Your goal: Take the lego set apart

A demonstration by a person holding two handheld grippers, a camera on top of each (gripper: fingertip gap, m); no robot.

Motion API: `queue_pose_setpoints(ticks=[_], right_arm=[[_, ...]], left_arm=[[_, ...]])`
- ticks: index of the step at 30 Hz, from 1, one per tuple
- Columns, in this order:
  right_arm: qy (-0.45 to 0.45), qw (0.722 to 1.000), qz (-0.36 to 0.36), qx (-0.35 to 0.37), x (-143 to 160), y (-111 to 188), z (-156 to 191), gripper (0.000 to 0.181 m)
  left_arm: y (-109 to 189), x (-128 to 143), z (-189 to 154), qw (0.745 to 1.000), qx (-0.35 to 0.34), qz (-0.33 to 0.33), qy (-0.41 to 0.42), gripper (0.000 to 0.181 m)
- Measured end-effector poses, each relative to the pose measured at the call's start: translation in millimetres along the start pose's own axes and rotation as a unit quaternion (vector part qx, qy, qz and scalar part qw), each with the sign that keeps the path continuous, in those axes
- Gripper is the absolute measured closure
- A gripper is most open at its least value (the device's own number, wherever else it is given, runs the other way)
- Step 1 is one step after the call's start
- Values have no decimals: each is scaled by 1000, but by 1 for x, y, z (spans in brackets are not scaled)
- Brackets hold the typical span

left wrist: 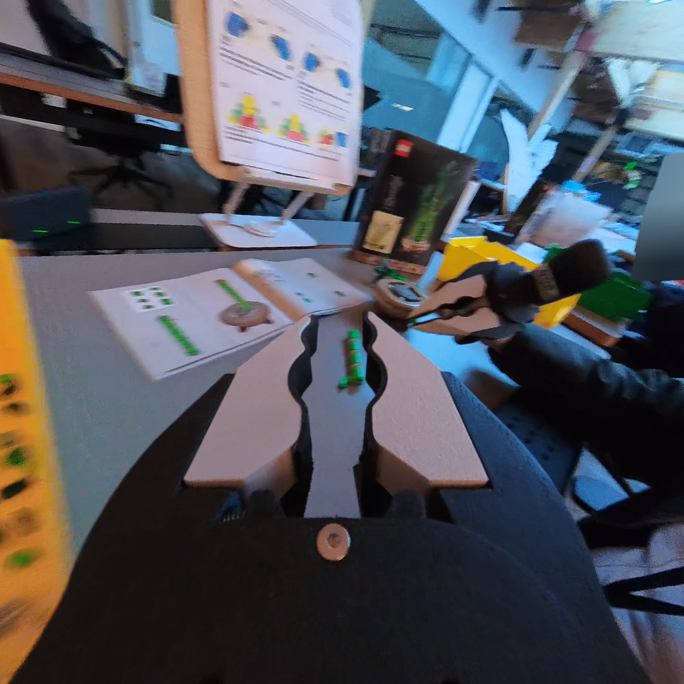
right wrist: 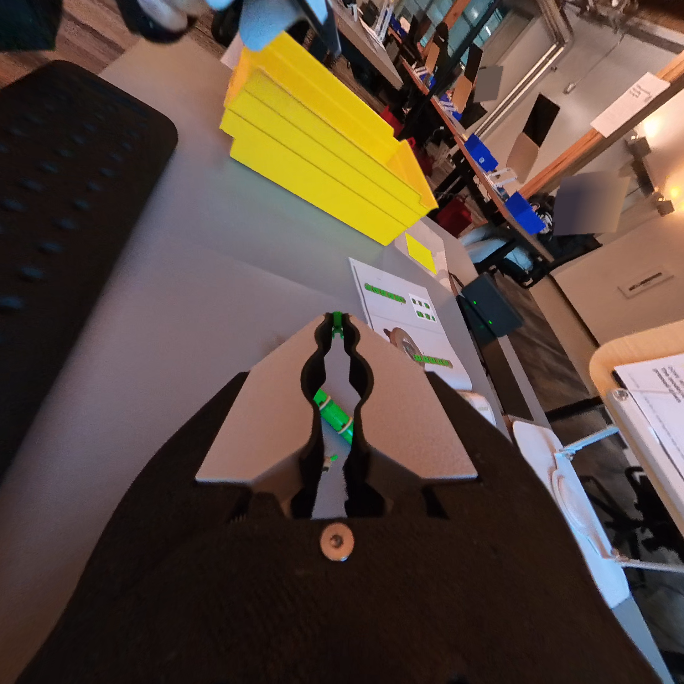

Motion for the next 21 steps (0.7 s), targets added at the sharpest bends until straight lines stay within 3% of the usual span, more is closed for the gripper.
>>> queue_pose_setpoints(ticks=[3,8,21], right_arm=[[24,1000,2,-10,-6,-7,11,177],[46,998,31,-10,0,-12,15,177],[52,992,67,95,23,0,-8,177]], left_arm=[[-32,29,-28,996,73,-3,43,166],[-64,60,-40,983,143,53,103,165],[-72,85,-46,975,140,140,102,168]])
Point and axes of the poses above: each gripper's, where its closed fingertips meet, y back along the fingers, x out of its underside, z = x × y across the jaws, the point moved 7 cm from there along y, back along the fingers, and after that the axes turned 9 degrees about -x, right-handed, at the moved point
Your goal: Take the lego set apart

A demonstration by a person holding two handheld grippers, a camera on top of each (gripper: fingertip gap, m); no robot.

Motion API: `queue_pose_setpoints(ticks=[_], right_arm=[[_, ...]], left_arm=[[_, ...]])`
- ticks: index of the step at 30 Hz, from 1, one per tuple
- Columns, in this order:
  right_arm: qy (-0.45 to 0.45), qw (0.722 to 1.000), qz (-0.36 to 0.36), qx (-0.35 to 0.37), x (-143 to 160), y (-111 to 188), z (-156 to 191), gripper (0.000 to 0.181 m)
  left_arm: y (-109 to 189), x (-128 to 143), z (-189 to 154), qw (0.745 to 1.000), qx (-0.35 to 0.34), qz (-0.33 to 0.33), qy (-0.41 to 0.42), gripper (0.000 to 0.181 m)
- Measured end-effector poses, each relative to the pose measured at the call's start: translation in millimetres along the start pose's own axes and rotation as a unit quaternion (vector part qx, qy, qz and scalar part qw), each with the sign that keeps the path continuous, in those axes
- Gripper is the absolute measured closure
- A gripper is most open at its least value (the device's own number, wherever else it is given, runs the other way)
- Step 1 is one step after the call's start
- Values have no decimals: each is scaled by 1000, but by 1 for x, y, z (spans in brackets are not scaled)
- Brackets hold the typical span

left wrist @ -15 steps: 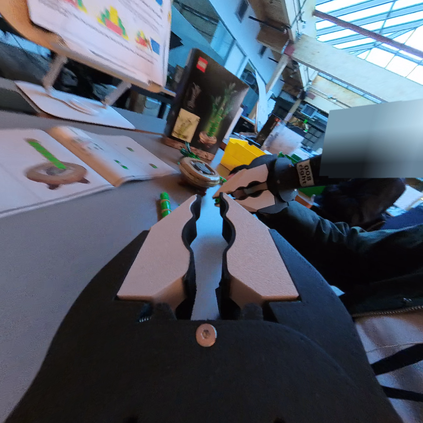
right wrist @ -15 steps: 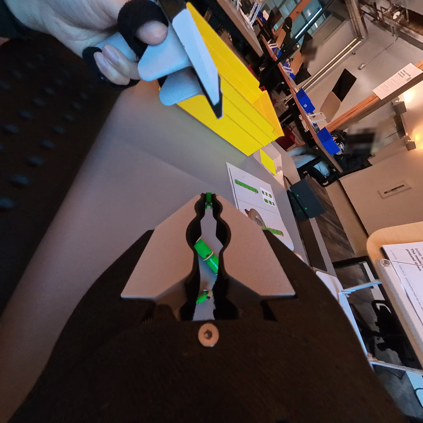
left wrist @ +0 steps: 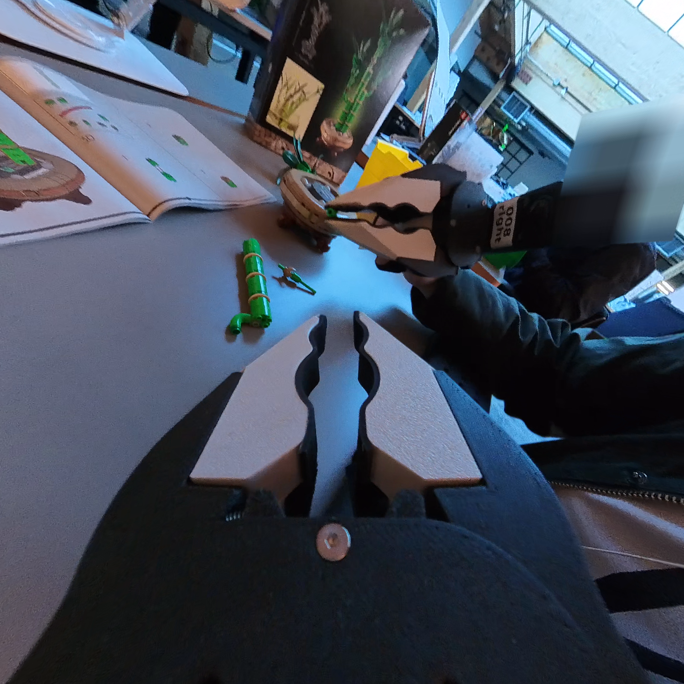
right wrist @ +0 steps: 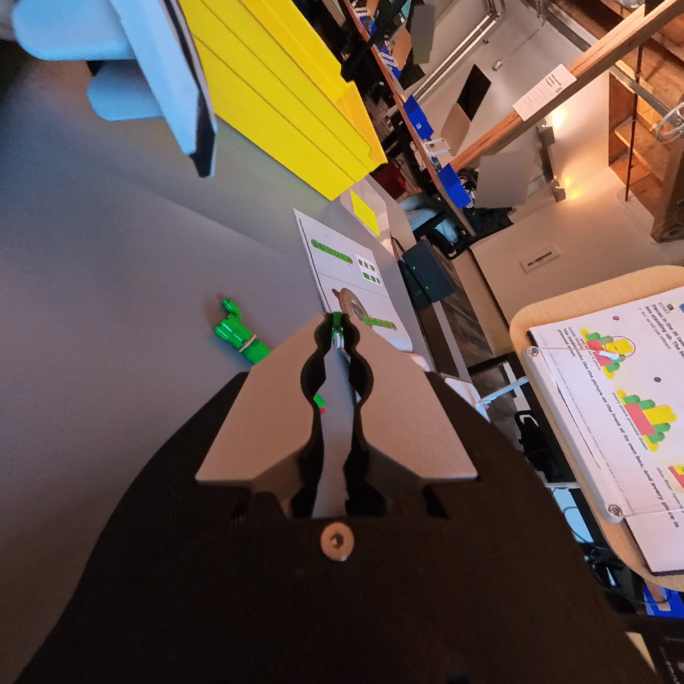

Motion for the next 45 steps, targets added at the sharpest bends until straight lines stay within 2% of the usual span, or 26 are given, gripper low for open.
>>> queue_pose_setpoints(ticks=[3,11,19,22,28,32,34,41,45], right_arm=[[-3,1000,15,6,8,-4,0,177],[-12,998,66,7,33,-17,-1,177],[23,992,118,35,39,-16,-8,177],[43,990,130,44,26,-17,-11,177],[48,997,66,9,-36,-48,-3,177],[50,996,76,12,-60,-71,-8,177],[30,998,53,16,-71,-79,-9,177],[-54,998,-38,-4,-77,-77,-1,177],[-75,994,-74,-23,-76,-74,2,177]], left_arm=[[-4,4,-2,1000,7,26,-7,168],[-1,2,0,1000,20,21,8,167],[0,2,1,999,31,22,16,167],[2,1,1,999,34,17,18,167],[9,-6,6,999,24,-19,27,167],[20,-15,11,997,10,-73,38,160],[27,-20,14,993,-1,-106,42,156],[53,-34,23,973,-14,-220,69,149],[53,-34,27,972,-12,-218,81,149]])
Point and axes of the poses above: each gripper's, where its closed fingertips meet, y back along the fingers, x out of its underside, z = x × y across the jaws, the point moved 7 cm from there along y, back along the fingers, and after that the axes turned 9 degrees about -x, right-handed, at the moved point
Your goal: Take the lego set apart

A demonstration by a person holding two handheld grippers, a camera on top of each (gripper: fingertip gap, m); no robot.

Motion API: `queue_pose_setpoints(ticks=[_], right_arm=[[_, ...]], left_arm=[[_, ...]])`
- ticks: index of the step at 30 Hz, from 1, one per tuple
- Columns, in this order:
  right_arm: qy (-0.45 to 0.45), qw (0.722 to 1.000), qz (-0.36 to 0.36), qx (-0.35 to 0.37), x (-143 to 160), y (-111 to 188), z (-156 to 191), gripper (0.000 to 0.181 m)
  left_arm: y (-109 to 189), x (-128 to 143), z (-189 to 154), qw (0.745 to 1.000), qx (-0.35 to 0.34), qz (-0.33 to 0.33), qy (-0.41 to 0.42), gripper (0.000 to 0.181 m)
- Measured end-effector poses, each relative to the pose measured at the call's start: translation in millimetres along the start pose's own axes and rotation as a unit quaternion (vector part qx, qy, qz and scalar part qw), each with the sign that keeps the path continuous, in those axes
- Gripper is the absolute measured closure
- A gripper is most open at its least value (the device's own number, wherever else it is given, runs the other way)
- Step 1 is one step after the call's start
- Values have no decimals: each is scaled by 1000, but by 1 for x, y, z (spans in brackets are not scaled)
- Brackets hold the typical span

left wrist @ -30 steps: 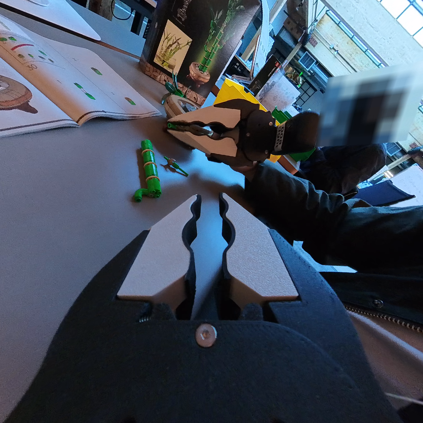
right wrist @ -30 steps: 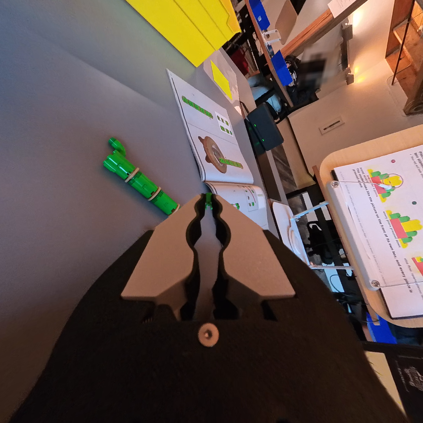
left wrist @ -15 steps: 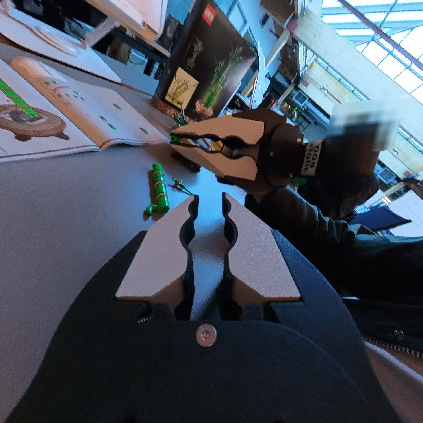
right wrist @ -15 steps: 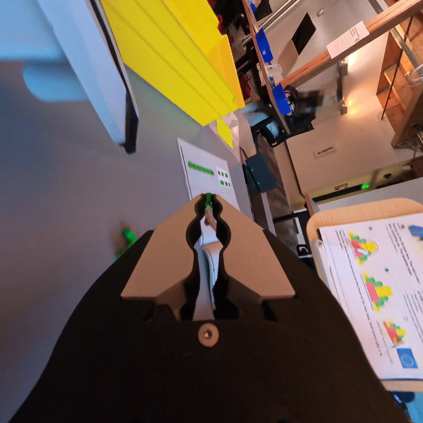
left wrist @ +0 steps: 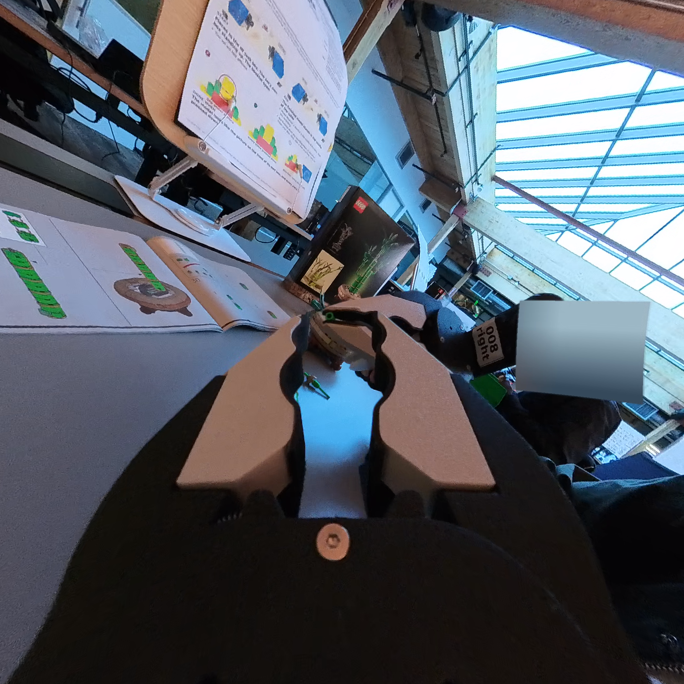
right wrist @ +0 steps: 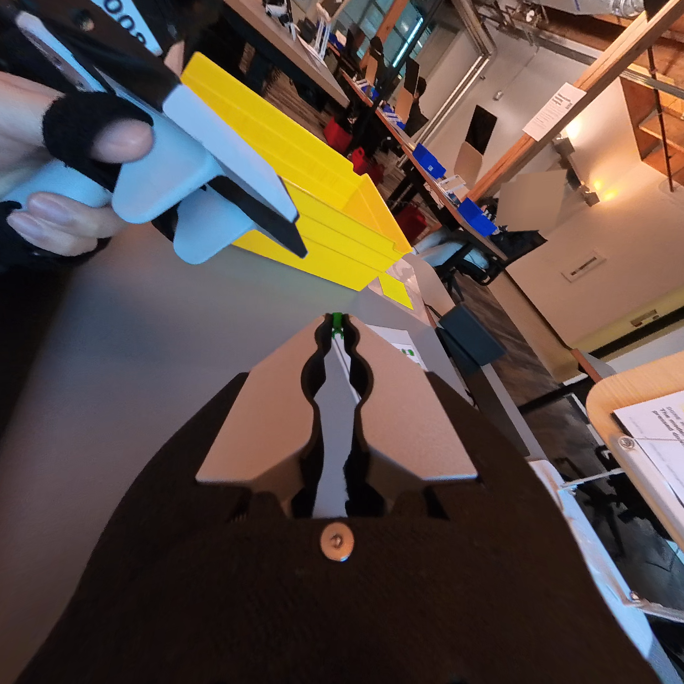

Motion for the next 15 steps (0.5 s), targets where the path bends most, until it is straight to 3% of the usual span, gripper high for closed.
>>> queue_pose_setpoints(ticks=[4,12,15], right_arm=[[7,1000,-4,-14,0,1,4,177],[39,998,-32,-39,-13,5,16,177],[63,997,-33,-36,-16,7,17,177]], left_arm=[[-3,4,2,999,-15,22,-18,155],[-11,13,-5,997,-4,61,-53,151],[-11,14,-8,997,22,66,-45,163]])
Point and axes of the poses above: each gripper's, where its closed fingertips meet, y back along the fingers, x out of its underside, z = x × y across the jaws, the point moved 7 cm from there along y, back along the fingers, and after that the axes turned 9 degrees about -x, right-handed, at the moved point
